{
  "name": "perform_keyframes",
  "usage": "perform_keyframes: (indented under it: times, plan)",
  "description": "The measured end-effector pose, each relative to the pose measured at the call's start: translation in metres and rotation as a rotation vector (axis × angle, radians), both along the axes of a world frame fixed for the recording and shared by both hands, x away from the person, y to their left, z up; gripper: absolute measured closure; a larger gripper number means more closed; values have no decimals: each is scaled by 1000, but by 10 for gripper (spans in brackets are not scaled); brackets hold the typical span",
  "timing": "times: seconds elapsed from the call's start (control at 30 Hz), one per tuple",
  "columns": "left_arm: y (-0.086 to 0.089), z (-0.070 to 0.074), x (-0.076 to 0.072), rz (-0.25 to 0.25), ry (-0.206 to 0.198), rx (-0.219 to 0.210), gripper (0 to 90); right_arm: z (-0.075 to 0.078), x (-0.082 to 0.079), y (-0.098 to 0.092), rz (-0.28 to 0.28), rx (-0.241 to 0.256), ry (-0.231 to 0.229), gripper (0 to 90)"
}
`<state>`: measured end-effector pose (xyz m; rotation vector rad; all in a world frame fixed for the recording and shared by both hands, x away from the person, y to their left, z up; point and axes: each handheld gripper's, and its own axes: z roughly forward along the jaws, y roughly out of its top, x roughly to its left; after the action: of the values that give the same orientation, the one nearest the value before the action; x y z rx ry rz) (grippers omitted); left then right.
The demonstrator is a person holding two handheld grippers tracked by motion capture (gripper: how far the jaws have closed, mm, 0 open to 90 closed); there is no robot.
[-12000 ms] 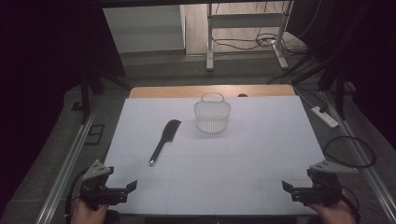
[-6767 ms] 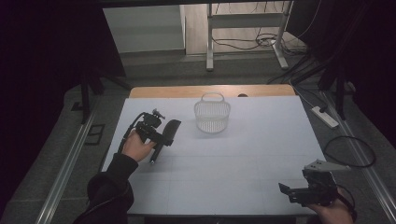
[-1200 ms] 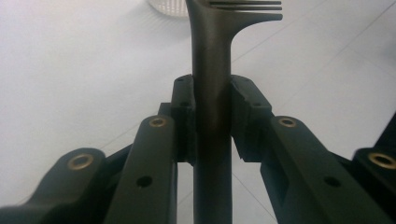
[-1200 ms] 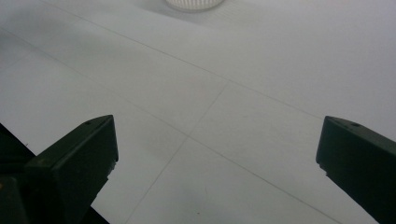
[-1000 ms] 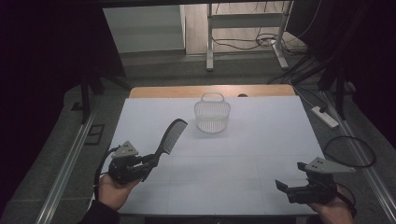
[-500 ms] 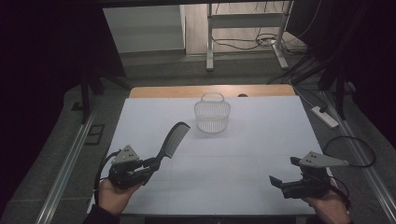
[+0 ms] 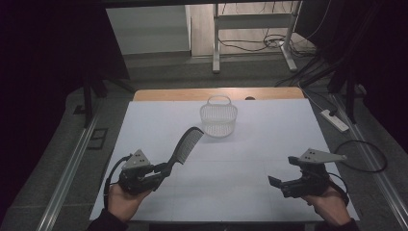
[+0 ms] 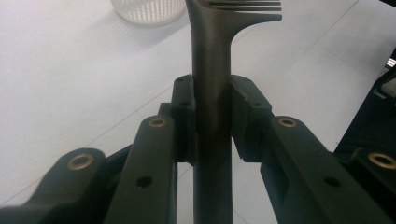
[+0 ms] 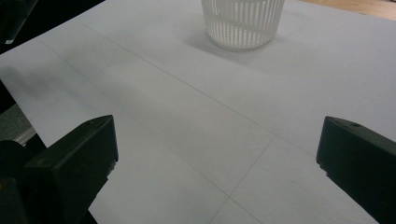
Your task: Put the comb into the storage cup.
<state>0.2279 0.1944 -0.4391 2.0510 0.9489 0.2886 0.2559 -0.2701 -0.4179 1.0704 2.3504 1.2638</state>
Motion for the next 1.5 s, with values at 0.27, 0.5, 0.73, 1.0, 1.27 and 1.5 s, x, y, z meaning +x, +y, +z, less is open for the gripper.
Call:
perform_keyframes:
  times: [0.27,0.5,0.73,1.0,1.27,1.5]
  plan:
    - [-8,-1,2,-19,-1,-9,722,1,6,6,10,12,15,0]
    - [-15,-1,2,-36,-6,-3,722,4,12,16,34,11,17,0]
    - [-24,-1,3,-60,-8,7,722,4,18,26,47,23,37,0]
    - [-35,-3,4,-84,-13,20,722,5,23,38,72,30,39,0]
    - [-44,-5,7,-97,-13,16,722,9,30,54,120,26,39,0]
    - [-52,-7,8,-115,-13,24,722,14,38,65,127,55,50,0]
